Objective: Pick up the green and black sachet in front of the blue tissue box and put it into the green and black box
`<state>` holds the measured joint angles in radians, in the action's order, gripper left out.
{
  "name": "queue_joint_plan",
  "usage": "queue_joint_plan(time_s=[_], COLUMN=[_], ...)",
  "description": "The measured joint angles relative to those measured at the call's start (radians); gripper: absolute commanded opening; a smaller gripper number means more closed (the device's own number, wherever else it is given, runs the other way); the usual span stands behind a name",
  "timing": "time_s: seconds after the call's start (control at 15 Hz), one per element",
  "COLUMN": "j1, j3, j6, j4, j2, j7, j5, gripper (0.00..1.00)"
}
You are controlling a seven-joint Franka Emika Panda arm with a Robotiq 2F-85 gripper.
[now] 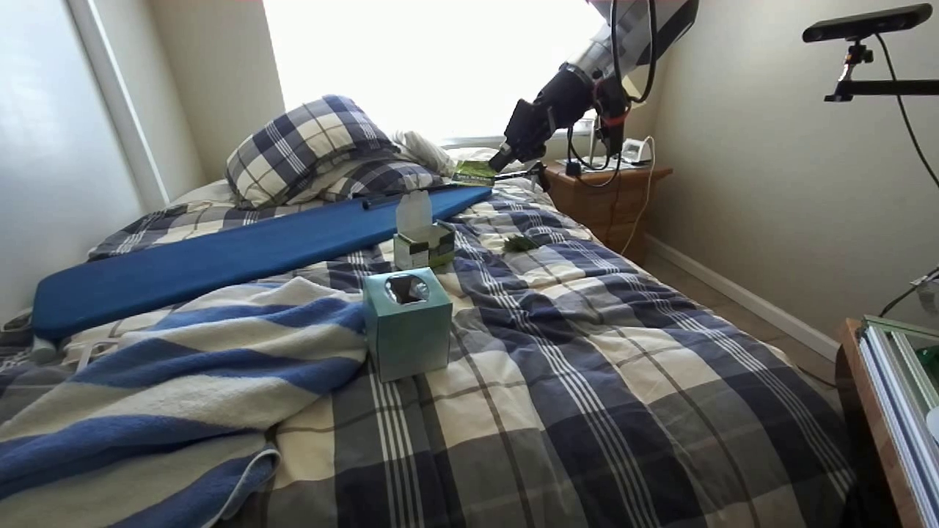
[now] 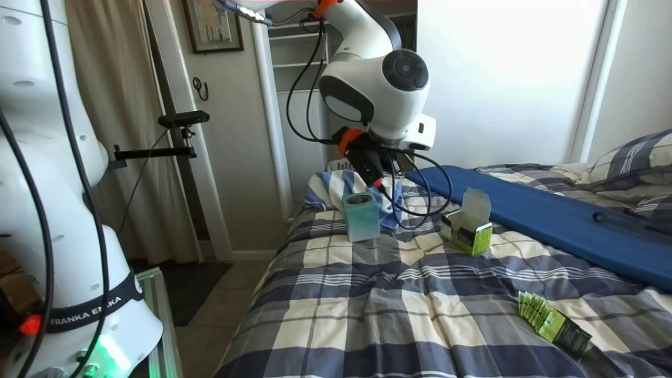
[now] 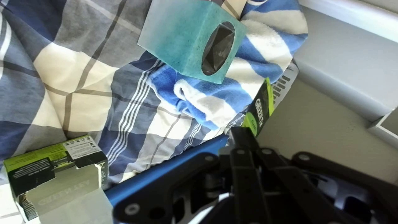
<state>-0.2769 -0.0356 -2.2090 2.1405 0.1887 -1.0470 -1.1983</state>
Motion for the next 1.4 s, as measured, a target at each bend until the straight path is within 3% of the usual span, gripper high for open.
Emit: queue_joint_plan(time_s=[0.27,0.53,0.87,1.13,1.4], j1=[0.020,0.063,0.145,0.265,0.379], j3=[-0.029,-0.049,-0.074,-0.196,-0.366], j6=[-0.013,-0.154,-0.330,-0.376,-0.332], j4=[-0.011,-0.132,-0.357,-0.522,-0.666], j2=[0.010,0.078,0.284,0.486,0.666], j7=[0.062,0.309,0.659,0.921,1.186], j5=[0.003,0.047,0.182,0.254,0.263], gripper=[0.00,0.00,0.00,0.00,0.00])
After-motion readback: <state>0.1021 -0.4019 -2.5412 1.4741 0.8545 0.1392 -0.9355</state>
